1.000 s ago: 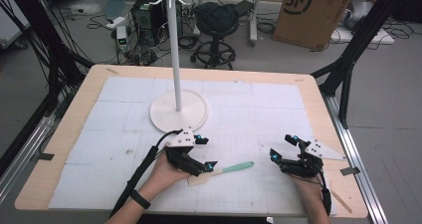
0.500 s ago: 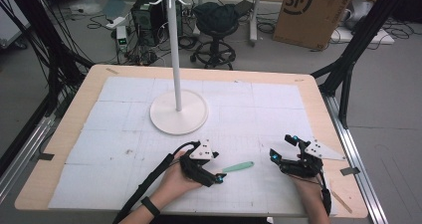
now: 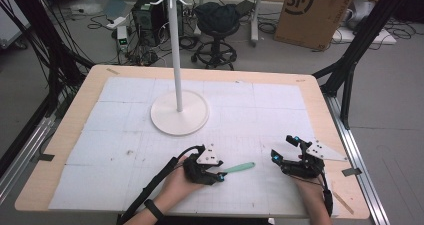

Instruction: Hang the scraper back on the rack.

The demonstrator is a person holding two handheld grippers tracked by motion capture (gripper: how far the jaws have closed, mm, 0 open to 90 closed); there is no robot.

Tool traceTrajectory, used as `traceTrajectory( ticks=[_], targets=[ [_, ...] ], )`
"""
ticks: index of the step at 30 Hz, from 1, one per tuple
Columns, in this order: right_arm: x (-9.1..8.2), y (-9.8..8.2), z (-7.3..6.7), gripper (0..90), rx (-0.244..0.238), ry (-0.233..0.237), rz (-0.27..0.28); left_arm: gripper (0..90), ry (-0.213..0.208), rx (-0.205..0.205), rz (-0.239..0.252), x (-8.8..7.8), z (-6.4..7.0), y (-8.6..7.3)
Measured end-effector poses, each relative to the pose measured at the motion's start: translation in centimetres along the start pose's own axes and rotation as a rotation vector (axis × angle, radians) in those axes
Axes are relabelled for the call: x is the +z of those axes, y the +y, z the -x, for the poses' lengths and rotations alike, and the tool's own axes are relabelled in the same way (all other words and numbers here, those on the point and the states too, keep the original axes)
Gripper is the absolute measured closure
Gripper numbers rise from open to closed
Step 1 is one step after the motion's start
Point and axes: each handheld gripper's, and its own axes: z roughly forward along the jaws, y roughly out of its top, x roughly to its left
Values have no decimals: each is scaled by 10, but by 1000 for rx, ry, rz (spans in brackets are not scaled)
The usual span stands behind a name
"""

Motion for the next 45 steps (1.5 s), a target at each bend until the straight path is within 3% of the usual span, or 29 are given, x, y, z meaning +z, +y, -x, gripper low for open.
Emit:
traceTrajectory(
  ticks=[5,11,21,28,34,45],
  targets=[
    [0,0,0,153,2,0,0,714,5,29,0,0,7,0],
    [0,0,0,153,0,-1,1,795,14,-6,0,0,8,-1],
    [0,0,0,153,5,1,-1,806,-2,-35,11,-2,5,-2],
    [0,0,0,153,11,3,0,807,-1,-48,62,-13,1,-4],
    [0,0,1,153,7,2,3,807,14,-103,146,-48,-13,-3],
    [0,0,1,155,7,-1,4,807,111,-199,282,-144,-51,-4]
  ],
)
